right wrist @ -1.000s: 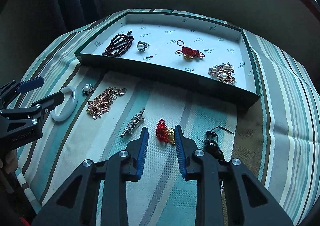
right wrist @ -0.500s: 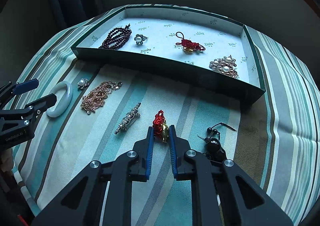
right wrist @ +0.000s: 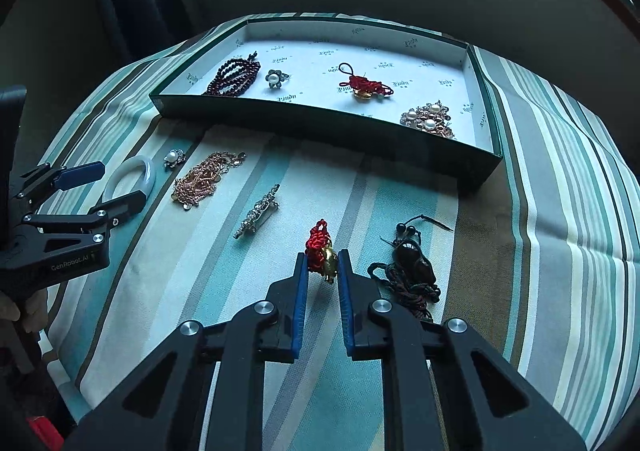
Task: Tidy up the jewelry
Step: 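Move the open left tool over the white jade bangle while the right tool holds the charm, then close the left tool on the bangle and carry it and the charm into the tray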
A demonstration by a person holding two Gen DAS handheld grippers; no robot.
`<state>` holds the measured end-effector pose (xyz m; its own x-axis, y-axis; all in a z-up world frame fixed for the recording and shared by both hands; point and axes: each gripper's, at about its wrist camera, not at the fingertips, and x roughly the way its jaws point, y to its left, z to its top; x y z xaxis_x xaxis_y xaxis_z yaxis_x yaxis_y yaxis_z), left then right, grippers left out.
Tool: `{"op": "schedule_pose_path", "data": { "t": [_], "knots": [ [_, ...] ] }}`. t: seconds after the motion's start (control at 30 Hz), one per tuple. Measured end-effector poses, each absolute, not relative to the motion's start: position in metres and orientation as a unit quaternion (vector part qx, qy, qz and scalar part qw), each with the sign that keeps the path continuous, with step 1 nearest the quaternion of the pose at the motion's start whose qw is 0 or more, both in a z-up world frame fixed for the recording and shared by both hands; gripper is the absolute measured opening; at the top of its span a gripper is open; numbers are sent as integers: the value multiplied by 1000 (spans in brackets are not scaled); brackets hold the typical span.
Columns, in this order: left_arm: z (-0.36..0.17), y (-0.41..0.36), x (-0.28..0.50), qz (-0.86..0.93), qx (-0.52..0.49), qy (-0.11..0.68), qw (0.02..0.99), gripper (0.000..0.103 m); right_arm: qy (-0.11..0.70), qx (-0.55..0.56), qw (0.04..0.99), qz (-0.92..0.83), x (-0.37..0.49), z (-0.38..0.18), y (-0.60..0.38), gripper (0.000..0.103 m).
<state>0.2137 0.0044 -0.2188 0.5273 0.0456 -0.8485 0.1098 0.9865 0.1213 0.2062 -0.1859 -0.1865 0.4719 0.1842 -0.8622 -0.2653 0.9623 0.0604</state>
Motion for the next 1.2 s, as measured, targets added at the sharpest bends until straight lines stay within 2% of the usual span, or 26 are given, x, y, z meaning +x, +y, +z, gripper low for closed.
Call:
{"op": "schedule_pose_path", "data": {
  "t": [0.33,0.47,0.8,1.2],
  "knots": [
    [-224,9,218,-16,77,486,870,77,497,-42,857,129,202,-188,-186,15],
    [-224,12,218,-28,62,489,869,70,497,-42,857,129,202,-188,-186,15],
    [-222,13,213,-25,68,483,873,70,493,-39,860,127,201,-187,-187,15],
    [-190,2,214,-37,68,448,890,70,473,-25,872,127,206,-171,-190,15]
  ]
}}
